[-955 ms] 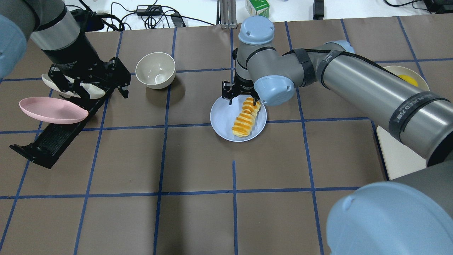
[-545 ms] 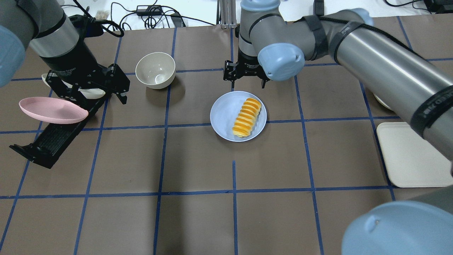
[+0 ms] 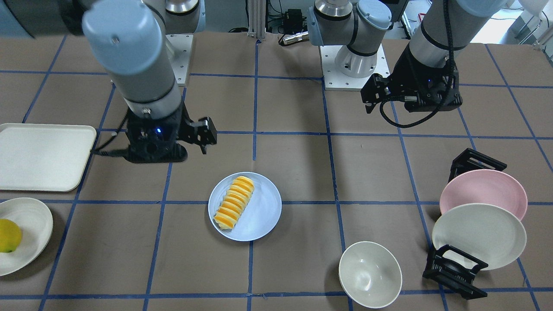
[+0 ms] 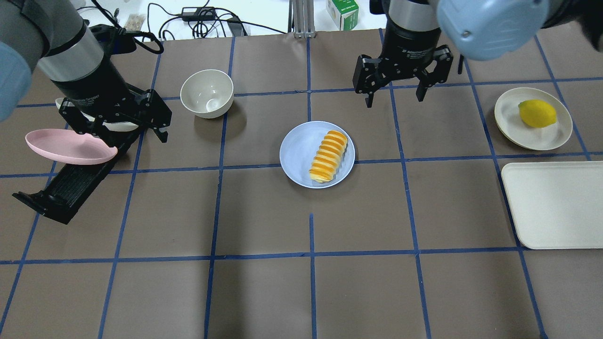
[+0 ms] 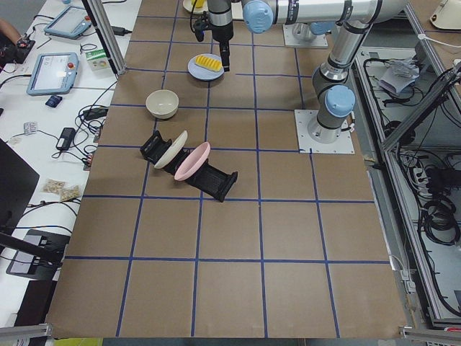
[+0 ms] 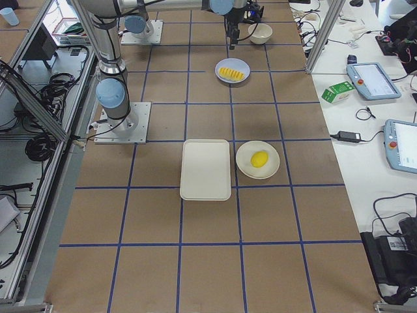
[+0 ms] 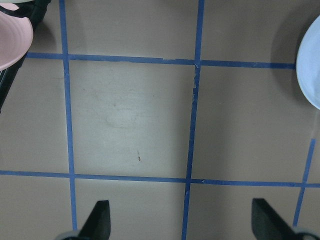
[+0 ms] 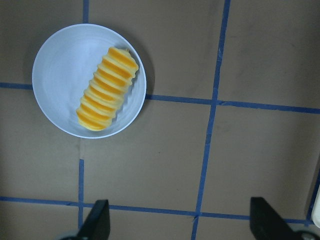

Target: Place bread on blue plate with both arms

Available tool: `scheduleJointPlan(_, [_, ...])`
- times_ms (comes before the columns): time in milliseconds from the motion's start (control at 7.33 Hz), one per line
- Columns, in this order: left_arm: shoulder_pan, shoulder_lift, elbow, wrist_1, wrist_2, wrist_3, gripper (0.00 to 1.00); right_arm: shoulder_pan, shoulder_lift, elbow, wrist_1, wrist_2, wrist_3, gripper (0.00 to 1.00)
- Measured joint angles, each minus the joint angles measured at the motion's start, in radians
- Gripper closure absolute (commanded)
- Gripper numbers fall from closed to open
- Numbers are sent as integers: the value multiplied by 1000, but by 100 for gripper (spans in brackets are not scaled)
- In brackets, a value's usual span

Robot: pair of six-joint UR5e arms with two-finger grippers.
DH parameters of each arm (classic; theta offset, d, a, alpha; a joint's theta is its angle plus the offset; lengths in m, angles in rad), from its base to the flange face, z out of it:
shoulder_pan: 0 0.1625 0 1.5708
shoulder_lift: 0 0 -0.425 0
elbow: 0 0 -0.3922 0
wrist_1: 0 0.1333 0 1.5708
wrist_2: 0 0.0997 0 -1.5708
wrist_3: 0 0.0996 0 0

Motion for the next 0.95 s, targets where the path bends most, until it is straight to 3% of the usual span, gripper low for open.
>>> scheduleJointPlan(545, [-5,0,-2,1,-1,0,0,-55,-54,72,-11,14,-60,0])
scheduleJointPlan(955, [-1,0,-6,2,-1,0,0,-62,-57,68,-18,-1,-56,0])
